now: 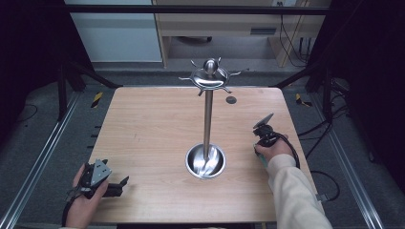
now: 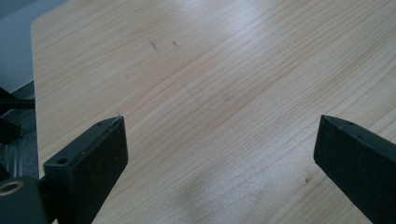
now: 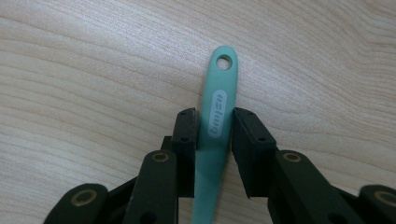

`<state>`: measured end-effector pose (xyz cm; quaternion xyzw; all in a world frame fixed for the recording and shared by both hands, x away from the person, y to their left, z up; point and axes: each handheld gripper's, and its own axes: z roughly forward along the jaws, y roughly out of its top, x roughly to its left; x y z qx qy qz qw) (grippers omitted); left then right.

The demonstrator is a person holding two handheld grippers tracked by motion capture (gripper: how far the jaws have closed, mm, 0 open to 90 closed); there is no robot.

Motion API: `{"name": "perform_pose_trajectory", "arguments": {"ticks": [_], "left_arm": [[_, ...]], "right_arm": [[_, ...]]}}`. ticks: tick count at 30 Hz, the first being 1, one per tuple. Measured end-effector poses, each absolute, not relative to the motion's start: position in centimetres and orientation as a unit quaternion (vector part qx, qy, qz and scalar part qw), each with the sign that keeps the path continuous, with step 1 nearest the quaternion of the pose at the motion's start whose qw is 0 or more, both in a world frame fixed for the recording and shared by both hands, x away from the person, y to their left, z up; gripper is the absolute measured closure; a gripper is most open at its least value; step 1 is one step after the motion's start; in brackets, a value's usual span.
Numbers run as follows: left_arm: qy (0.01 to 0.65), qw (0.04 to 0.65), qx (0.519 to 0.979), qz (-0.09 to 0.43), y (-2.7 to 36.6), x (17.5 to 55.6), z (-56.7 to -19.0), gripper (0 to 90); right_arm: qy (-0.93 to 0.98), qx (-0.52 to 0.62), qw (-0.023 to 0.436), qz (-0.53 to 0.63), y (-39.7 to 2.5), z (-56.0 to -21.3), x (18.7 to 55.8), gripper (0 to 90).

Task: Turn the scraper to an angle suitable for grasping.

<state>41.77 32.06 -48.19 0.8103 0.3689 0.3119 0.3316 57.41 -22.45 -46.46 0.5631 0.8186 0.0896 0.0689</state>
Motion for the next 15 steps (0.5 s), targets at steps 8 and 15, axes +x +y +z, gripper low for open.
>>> {"name": "perform_pose_trajectory", "arguments": {"ticks": [8,15], "left_arm": [[0.369,0.331,0.811,0.312,32.04,41.77,-48.19,2.8],[0.368,0.330,0.812,0.310,32.03,41.81,-48.21,2.8]], "right_arm": [[0.819,0.563,0.069,0.089,-22.48,-46.56,57.46,71.6],[0.814,0.570,0.069,0.094,-22.41,-46.61,57.32,72.6]]}}
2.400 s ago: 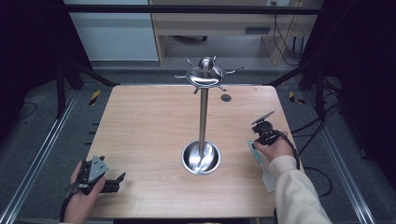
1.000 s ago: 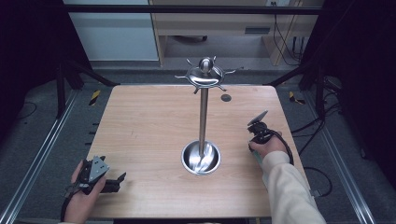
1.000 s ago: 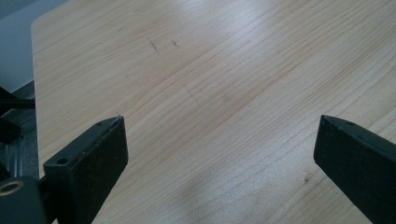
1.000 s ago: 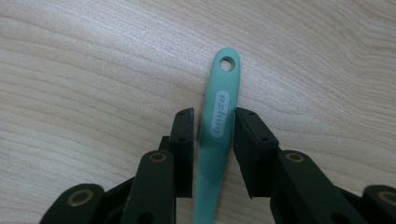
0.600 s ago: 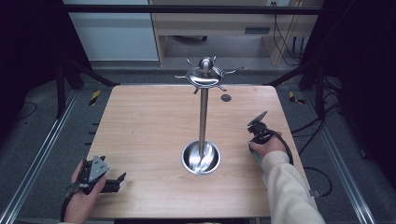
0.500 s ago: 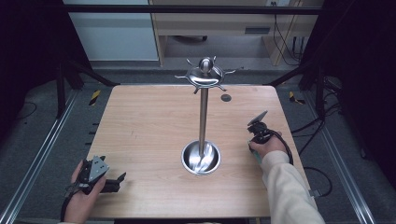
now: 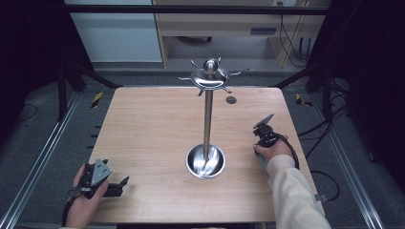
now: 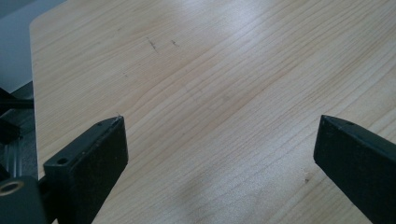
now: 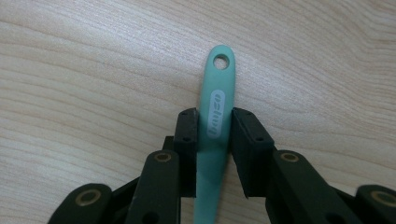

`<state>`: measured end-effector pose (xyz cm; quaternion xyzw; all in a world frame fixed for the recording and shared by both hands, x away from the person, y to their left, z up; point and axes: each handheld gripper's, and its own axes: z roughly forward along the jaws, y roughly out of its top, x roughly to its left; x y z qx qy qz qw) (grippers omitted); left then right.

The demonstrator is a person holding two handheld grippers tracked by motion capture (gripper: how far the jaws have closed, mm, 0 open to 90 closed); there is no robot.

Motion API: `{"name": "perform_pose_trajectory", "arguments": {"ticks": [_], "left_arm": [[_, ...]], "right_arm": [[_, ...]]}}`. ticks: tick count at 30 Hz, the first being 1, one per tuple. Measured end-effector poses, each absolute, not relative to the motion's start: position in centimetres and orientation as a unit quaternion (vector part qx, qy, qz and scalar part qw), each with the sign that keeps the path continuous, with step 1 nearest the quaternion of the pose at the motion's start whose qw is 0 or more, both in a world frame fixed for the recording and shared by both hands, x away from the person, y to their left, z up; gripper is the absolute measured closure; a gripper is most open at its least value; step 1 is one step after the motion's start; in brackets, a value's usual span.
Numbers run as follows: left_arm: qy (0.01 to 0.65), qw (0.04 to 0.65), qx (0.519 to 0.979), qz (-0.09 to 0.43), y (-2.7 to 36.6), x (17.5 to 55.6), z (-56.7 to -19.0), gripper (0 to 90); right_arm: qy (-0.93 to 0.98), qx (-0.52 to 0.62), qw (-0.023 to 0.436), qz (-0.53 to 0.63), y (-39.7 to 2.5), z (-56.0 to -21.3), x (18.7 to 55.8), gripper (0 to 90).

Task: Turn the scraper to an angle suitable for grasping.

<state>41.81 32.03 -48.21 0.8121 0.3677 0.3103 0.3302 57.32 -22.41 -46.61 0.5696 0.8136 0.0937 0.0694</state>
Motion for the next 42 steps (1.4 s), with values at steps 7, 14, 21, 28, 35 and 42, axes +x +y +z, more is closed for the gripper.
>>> {"name": "perform_pose_trajectory", "arguments": {"ticks": [7,14,21,28,35,42], "left_arm": [[0.368,0.330,0.812,0.310,32.0,41.8,-48.2,2.8],[0.367,0.327,0.813,0.312,32.1,41.8,-48.2,2.8],[0.366,0.325,0.814,0.312,32.0,41.8,-48.2,2.8],[0.364,0.324,0.816,0.311,32.1,41.8,-48.2,2.8],[0.363,0.323,0.818,0.309,32.0,41.8,-48.3,2.8],[0.362,0.325,0.818,0.307,31.9,41.9,-48.4,2.9]], "right_arm": [[0.811,0.572,0.074,0.101,-22.4,-46.7,57.2,73.7],[0.815,0.561,0.085,0.119,-22.4,-45.6,56.3,74.1],[0.821,0.542,0.099,0.149,-22.5,-43.7,55.3,74.2],[0.815,0.540,0.110,0.178,-23.0,-41.6,54.5,74.2],[0.813,0.529,0.130,0.205,-23.3,-39.1,53.4,74.3],[0.811,0.518,0.142,0.232,-23.1,-37.0,52.6,74.3]]}}
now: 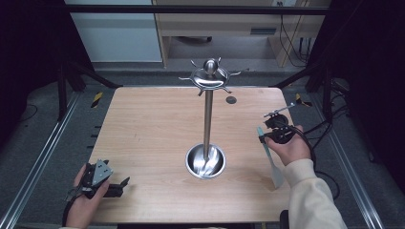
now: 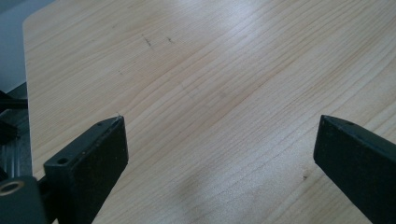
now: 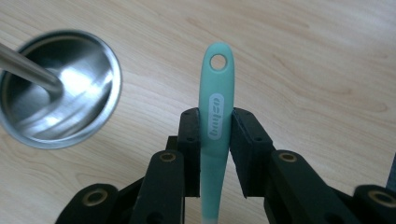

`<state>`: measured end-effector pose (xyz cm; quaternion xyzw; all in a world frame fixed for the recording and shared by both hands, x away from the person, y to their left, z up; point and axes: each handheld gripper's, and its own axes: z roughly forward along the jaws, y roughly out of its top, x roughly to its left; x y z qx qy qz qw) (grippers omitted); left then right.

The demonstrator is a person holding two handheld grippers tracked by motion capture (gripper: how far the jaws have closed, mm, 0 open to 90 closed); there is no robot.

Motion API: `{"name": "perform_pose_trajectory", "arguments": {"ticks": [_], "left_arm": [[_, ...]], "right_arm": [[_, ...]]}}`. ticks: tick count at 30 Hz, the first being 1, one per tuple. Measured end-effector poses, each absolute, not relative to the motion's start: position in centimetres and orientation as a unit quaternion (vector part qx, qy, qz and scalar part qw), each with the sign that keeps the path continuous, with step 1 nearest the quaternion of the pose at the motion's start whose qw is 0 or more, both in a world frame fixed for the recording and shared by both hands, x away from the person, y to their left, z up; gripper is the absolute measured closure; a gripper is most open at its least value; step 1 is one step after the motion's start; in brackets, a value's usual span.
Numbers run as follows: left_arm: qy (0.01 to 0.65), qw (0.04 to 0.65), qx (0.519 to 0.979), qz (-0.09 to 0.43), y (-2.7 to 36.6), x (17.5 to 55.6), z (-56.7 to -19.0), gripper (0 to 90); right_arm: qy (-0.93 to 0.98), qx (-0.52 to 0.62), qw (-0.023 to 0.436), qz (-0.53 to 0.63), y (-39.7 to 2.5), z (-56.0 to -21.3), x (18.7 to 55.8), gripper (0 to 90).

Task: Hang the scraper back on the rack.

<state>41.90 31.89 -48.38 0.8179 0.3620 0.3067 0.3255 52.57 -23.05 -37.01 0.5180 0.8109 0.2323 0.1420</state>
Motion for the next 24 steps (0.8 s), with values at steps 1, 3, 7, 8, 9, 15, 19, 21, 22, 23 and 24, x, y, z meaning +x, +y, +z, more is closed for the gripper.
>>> {"name": "perform_pose_trajectory", "arguments": {"ticks": [1,3,7,8,9,15,19,21,22,23,24], "left_arm": [[0.360,0.322,0.820,0.306,31.9,41.9,-48.3,2.9],[0.362,0.325,0.818,0.306,31.9,41.9,-48.4,2.9],[0.364,0.327,0.816,0.307,32.0,41.8,-48.3,2.9],[0.364,0.328,0.816,0.308,32.0,41.8,-48.3,2.9],[0.364,0.327,0.816,0.307,32.0,41.9,-48.4,2.9],[0.364,0.327,0.816,0.307,31.9,41.9,-48.4,2.9],[0.364,0.327,0.816,0.307,32.0,41.9,-48.4,2.8],[0.364,0.326,0.816,0.308,32.0,41.8,-48.3,2.8],[0.364,0.327,0.816,0.308,31.9,41.9,-48.4,2.9],[0.364,0.327,0.816,0.308,31.9,41.9,-48.4,2.9],[0.364,0.327,0.816,0.308,31.9,41.8,-48.3,2.8]], "right_arm": [[0.811,0.507,0.151,0.248,-23.0,-36.0,52.1,74.3],[0.809,0.503,0.156,0.262,-22.8,-35.1,51.7,74.3],[0.807,0.488,0.168,0.286,-22.4,-33.6,50.9,74.3],[0.808,0.484,0.170,0.288,-22.4,-33.4,50.8,74.4],[0.809,0.479,0.174,0.293,-22.2,-33.1,50.7,74.4],[0.810,0.463,0.187,0.309,-21.7,-31.6,49.9,74.3],[0.810,0.455,0.194,0.316,-21.6,-31.0,49.6,74.3],[0.808,0.451,0.197,0.325,-21.4,-30.4,49.2,74.3],[0.808,0.449,0.197,0.326,-21.4,-30.2,49.1,74.3],[0.808,0.449,0.197,0.326,-21.4,-30.2,49.1,74.3],[0.809,0.445,0.200,0.328,-21.2,-29.9,48.8,74.3]]}}
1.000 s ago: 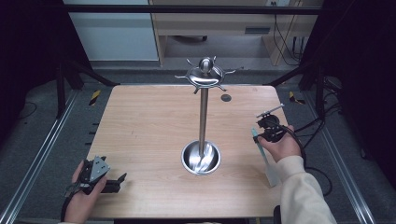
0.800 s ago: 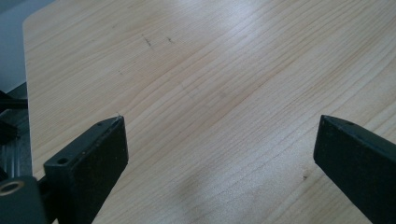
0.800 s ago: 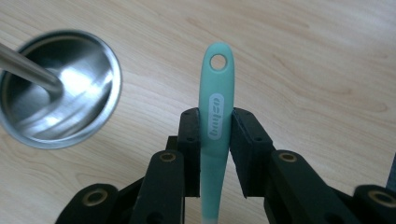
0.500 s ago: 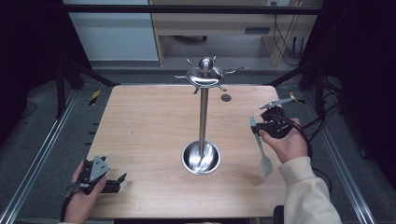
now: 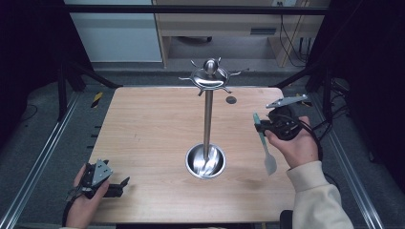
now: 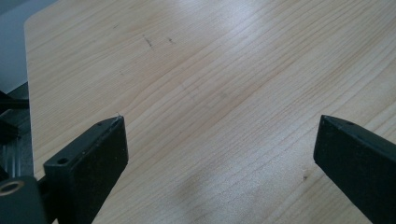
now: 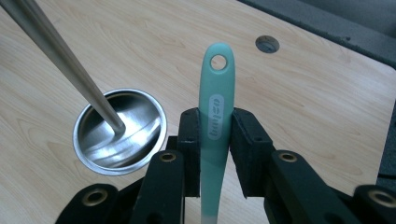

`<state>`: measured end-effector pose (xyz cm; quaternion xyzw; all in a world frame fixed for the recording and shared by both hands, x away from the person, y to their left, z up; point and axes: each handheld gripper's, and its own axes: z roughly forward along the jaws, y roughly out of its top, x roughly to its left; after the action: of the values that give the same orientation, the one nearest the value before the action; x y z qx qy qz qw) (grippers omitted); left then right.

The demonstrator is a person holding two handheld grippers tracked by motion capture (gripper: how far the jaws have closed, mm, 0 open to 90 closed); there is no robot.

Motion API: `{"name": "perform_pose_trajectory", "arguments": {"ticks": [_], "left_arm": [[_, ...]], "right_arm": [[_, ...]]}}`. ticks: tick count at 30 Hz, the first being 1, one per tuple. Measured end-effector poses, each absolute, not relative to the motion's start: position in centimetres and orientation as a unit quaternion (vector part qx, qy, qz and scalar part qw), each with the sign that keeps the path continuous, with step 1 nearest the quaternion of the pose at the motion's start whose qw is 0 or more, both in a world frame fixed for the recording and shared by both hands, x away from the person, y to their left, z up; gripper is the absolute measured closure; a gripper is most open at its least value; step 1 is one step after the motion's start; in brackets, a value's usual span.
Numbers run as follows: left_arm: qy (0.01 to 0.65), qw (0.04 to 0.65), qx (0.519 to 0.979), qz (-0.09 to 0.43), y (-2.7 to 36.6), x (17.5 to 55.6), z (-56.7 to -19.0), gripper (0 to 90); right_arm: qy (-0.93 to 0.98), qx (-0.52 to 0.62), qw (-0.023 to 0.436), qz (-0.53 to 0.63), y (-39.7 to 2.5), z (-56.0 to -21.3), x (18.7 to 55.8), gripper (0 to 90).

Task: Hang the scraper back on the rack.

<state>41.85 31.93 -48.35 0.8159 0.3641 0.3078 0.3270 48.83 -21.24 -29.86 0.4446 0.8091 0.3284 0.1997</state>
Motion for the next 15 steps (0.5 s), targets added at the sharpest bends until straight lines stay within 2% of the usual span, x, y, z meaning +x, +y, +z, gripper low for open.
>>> {"name": "perform_pose_trajectory", "arguments": {"ticks": [15], "left_arm": [[0.364,0.326,0.816,0.309,31.9,41.8,-48.3,2.8]], "right_arm": [[0.808,0.419,0.210,0.356,-20.7,-28.2,47.6,74.3]]}}
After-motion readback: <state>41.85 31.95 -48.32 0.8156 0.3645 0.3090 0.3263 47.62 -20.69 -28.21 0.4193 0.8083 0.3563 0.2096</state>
